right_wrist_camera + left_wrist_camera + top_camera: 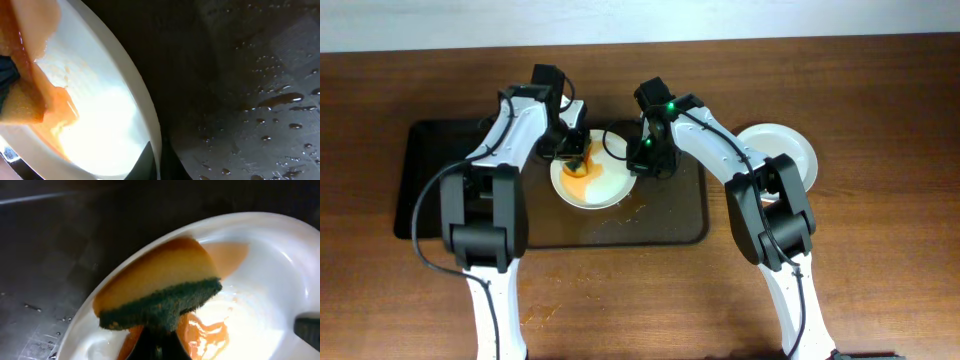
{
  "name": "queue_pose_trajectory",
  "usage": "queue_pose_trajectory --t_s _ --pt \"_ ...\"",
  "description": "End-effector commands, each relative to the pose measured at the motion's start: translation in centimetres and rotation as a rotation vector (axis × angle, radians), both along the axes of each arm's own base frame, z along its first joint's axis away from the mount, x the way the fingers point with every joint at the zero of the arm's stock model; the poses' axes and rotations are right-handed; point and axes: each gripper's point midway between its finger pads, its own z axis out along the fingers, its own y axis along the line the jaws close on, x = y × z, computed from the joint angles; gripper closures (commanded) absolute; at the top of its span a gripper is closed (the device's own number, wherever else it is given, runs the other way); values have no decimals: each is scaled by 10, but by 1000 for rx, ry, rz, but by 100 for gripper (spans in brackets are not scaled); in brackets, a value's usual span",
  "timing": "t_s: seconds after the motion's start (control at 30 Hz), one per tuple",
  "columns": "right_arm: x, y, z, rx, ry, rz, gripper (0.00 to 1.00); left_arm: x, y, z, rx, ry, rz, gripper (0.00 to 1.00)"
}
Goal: Clean dirty plates on tray and stack at the side
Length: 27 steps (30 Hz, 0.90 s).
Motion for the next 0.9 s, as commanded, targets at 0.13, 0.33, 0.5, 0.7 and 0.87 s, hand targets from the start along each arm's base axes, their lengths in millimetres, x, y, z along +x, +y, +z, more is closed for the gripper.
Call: queue_pose_trajectory --t_s 0.13,0.33,0.5,0.7,0.87 --pt "-11 12 -14 5 37 24 96 27 9 52 -134 19 39 99" --pt "-15 10 -14 -2 53 24 96 37 49 87 -140 -13 121 100" --pt "-13 9 5 31 20 65 96 33 53 83 -137 5 129 100" --pt "-3 -42 71 -217 -168 33 96 29 52 75 -118 28 123 99" --pt "-3 -79 123 -452 -334 0 96 30 52 74 -118 25 123 99"
